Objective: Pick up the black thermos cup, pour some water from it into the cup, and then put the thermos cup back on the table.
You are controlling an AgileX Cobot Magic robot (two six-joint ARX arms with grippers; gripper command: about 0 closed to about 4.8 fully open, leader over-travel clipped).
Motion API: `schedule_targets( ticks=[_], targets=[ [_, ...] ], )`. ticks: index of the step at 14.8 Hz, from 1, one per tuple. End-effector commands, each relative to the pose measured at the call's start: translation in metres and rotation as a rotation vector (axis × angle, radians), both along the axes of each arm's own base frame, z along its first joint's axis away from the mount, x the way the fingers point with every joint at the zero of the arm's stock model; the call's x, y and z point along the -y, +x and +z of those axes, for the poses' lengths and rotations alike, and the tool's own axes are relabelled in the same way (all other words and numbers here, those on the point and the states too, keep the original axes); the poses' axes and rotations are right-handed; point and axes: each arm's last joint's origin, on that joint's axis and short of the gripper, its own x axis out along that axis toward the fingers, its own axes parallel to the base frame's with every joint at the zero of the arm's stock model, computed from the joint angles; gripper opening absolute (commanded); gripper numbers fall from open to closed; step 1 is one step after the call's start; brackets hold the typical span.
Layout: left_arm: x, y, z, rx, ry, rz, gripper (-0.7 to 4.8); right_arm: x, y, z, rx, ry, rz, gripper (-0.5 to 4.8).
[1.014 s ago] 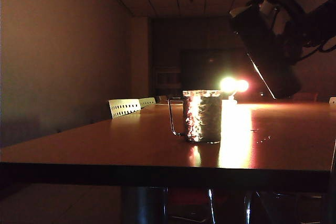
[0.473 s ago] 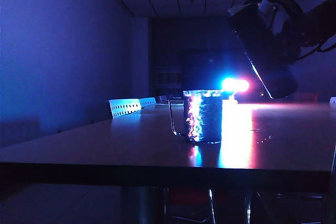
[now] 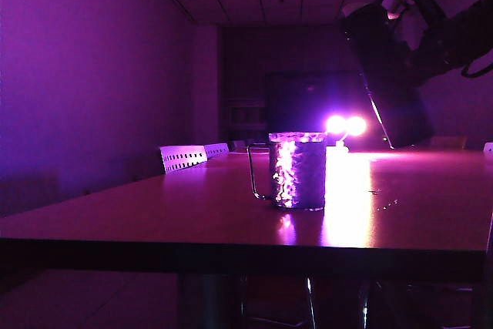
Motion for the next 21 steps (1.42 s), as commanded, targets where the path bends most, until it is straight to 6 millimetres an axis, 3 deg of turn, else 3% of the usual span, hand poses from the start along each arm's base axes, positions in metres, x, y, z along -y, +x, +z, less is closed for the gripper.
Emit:
schedule_targets(
  ticks=[1, 8, 11, 17, 21],
  targets=[
    [0.001, -0.001, 0.003, 0.022, 0.001, -0.045, -0.05, 0.0, 0.002, 0.018, 0.065, 0.107, -0.015, 0.85],
    [0.001, -0.001, 0.003, 0.02, -0.001, -0.044, -0.05, 0.002, 0.016, 0.018, 0.061, 0.359, -0.077, 0.85],
    [0.001, -0.001, 0.003, 0.019, -0.002, -0.045, -0.05, 0.011, 0.02, 0.013, 0.019, 0.431, -0.186, 0.85],
    [0.001, -0.001, 0.003, 0.019, -0.001, -0.044, -0.05, 0.009, 0.019, 0.007, -0.053, 0.435, -0.163, 0.85],
    [0.001, -0.001, 0.003, 0.019, -0.001, -0.044, -0.06, 0.012, 0.022, 0.006, 0.015, 0.38, -0.285, 0.84]
  ],
)
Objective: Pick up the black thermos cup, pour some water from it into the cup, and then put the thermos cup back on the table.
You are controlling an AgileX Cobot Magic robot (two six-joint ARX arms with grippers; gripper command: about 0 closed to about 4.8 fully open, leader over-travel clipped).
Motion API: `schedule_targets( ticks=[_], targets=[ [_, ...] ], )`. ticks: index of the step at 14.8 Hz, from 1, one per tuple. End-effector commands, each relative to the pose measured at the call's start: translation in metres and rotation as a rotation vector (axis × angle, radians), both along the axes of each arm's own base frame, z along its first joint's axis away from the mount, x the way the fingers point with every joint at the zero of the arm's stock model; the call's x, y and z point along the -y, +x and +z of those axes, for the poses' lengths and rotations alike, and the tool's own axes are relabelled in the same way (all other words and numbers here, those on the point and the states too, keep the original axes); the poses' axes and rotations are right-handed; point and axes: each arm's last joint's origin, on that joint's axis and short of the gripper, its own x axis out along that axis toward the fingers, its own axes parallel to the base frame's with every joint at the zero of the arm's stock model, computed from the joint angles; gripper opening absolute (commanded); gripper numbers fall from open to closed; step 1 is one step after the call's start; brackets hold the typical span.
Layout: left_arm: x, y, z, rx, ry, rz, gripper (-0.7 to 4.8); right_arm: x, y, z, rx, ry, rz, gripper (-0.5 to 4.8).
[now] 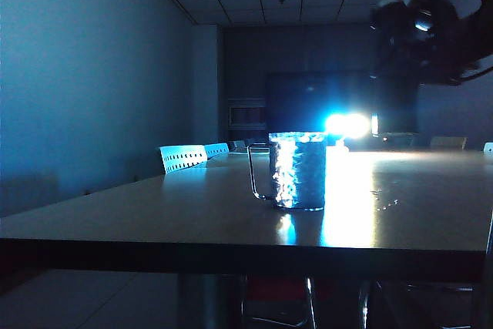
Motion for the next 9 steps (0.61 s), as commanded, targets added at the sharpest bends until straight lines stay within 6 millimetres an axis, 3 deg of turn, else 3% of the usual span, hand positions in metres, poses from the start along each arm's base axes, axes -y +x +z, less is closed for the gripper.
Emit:
schedule_targets(
  ticks=[1, 3, 7, 9],
  targets=[
    [0.0, 0.0, 0.003, 0.012, -0.011, -0.006, -0.06, 0.002, 0.003, 0.011, 0.138, -0.08, -0.048, 0.84],
    [0.0, 0.0, 0.003, 0.012, -0.011, -0.006, -0.06, 0.002, 0.008, 0.008, 0.201, -0.08, -0.058, 0.84],
    [0.0, 0.0, 0.003, 0.012, -0.011, -0.006, -0.05, 0.006, 0.021, -0.023, 0.168, -0.077, -0.102, 0.85],
    [0.0, 0.0, 0.003, 0.011, -0.011, -0.007, -0.06, 0.009, 0.017, -0.035, 0.197, -0.084, -0.18, 0.85]
  ],
)
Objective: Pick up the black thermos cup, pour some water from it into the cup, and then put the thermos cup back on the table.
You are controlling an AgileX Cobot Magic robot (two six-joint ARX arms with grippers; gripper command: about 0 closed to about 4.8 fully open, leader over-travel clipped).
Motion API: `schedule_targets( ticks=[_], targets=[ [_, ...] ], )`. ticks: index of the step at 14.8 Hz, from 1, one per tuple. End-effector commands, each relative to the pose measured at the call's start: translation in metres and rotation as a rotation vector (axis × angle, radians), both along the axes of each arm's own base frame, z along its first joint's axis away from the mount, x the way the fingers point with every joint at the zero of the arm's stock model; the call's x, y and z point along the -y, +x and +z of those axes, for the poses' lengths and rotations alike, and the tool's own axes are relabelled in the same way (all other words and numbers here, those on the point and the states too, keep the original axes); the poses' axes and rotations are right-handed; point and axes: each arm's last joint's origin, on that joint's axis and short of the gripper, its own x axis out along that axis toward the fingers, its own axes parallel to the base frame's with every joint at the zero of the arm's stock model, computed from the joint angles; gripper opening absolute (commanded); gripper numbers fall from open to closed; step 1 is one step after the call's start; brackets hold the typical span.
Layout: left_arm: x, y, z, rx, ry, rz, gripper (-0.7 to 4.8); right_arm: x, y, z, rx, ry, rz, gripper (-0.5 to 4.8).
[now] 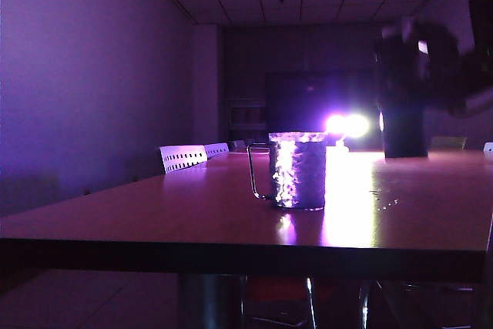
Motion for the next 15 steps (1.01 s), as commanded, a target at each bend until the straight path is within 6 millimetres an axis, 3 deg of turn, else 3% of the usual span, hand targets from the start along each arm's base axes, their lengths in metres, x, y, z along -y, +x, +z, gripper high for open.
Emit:
schedule_targets(
  ticks=[1, 11, 15],
  targets=[
    [0.0, 0.0, 0.003, 0.011, -0.011, -0.007, -0.06, 0.004, -0.008, 0.003, 0.154, -0.009, -0.091, 0.85],
    [0.0, -0.001, 0.002, -0.001, -0.002, -0.007, -0.05, 0.041, -0.003, -0.036, 0.197, 0.032, -0.257, 1.18],
    [0.0, 0.0, 0.001, -0.001, -0.002, -0.006, -0.06, 0.044, 0.011, -0.046, 0.192, 0.031, -0.248, 1.18]
  ],
)
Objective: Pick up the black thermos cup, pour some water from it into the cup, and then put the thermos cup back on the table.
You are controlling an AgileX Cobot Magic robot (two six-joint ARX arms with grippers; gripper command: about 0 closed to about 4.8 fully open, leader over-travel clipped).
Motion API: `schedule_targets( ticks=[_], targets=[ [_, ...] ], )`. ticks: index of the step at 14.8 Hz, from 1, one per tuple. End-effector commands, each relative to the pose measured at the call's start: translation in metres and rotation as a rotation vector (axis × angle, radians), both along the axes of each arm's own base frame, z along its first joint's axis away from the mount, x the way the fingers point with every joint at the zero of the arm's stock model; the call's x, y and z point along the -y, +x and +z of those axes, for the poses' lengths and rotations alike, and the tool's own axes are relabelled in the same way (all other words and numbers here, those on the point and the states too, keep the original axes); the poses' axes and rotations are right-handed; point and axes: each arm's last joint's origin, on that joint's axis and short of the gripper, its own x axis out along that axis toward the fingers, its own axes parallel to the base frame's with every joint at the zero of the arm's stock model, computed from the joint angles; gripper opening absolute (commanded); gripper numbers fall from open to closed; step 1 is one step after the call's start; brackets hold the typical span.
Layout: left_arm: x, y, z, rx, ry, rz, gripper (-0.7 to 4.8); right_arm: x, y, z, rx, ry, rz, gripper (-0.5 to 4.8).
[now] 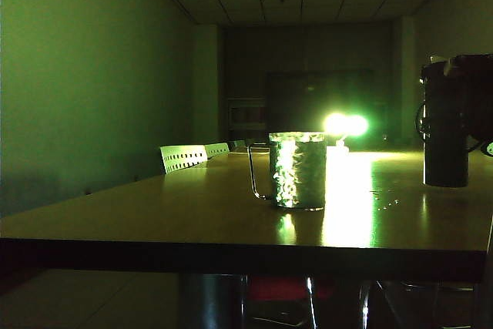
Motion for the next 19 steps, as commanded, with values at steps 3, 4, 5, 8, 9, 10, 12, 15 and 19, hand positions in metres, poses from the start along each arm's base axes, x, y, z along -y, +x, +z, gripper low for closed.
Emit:
schedule_targets(
  ticks=[3, 4, 5, 8, 9, 10, 12, 15, 19],
  targets=[
    [0.0, 0.0, 0.003, 0.008, -0.012, -0.005, -0.05, 0.001, 0.012, 0.008, 0.049, -0.006, 0.021, 1.87],
    [0.0, 0.0, 0.003, 0.008, -0.012, -0.005, -0.05, 0.001, 0.012, 0.007, 0.038, -0.011, 0.021, 2.2],
    [0.0, 0.0, 0.003, 0.008, -0.012, -0.005, -0.05, 0.001, 0.012, 0.006, 0.032, -0.011, 0.02, 2.2],
    [0.0, 0.0, 0.003, 0.004, -0.015, -0.005, -0.05, 0.001, 0.012, 0.006, 0.031, -0.011, 0.024, 2.94],
    [0.0, 0.0, 0.003, -0.007, -0.026, 0.0, -0.06, 0.001, 0.012, 0.006, 0.031, -0.011, 0.024, 3.7],
    [0.0, 0.0, 0.003, -0.008, -0.028, 0.0, -0.05, 0.001, 0.012, 0.006, 0.03, -0.011, 0.024, 4.08],
    [0.0, 0.0, 0.003, -0.007, -0.027, 0.001, -0.05, 0.001, 0.012, 0.006, 0.03, -0.011, 0.024, 4.56],
    [0.0, 0.0, 0.003, -0.007, -0.027, 0.001, -0.05, 0.0, 0.01, 0.003, -0.017, -0.003, 0.068, 4.79],
    [0.0, 0.0, 0.003, -0.007, -0.027, 0.001, -0.05, 0.008, 0.003, 0.017, -0.1, -0.012, 0.05, 4.79]
  ],
)
